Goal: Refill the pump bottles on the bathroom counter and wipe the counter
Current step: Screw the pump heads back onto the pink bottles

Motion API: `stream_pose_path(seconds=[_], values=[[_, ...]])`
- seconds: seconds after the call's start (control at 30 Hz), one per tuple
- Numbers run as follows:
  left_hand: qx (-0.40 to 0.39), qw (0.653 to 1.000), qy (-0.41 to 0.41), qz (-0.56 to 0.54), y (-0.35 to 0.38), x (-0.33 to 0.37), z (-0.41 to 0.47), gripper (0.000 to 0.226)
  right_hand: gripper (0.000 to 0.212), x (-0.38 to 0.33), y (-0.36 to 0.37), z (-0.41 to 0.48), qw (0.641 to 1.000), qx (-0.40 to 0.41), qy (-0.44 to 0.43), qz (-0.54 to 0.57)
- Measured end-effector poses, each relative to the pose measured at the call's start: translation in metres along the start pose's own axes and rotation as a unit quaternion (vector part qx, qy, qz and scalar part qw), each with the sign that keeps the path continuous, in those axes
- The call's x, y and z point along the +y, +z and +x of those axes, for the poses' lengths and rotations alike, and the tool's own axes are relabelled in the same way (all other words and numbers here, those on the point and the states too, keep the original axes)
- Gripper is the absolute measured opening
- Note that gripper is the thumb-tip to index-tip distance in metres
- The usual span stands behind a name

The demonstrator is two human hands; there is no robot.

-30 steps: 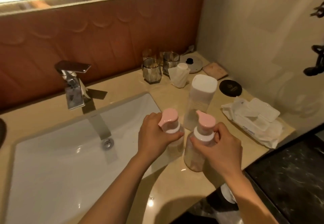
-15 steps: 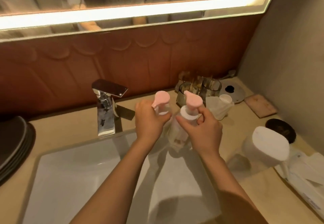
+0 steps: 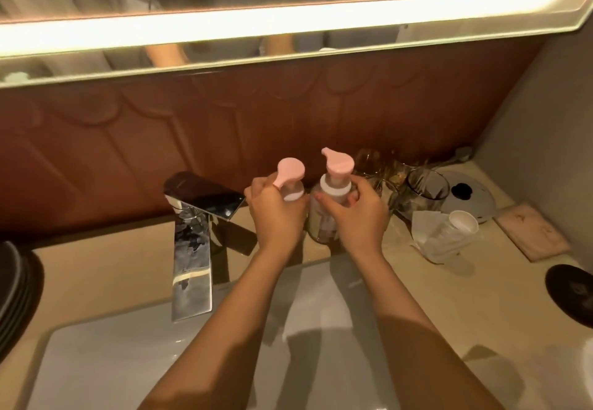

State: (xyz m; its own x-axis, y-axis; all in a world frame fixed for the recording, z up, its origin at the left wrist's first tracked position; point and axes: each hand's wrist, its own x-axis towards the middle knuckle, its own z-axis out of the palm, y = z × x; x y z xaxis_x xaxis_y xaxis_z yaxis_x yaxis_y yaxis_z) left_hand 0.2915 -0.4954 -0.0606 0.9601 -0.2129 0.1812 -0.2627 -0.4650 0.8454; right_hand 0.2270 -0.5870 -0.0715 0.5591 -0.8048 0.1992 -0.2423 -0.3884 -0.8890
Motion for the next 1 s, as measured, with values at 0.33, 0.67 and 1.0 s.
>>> stream_pose_path(seconds=[0.33,0.67,1.0], values=[[-0.080,0.994,-0.045,-0.060,-0.006,-0.017,-0.004,0.100,0.076,0.009,0.004,-0.005,0.999,-0.050,0.018,0.006],[-0.189,0.982,0.024,-0.016,0.011,-0.017,-0.130,0.057,0.045,0.012,-0.081,-0.123,0.990,-0.120,0.025,0.065],[-0.308,0.947,0.092,0.012,0.025,0.013,-0.214,0.016,0.012,0.092,-0.167,-0.222,0.972,0.014,0.216,0.090]])
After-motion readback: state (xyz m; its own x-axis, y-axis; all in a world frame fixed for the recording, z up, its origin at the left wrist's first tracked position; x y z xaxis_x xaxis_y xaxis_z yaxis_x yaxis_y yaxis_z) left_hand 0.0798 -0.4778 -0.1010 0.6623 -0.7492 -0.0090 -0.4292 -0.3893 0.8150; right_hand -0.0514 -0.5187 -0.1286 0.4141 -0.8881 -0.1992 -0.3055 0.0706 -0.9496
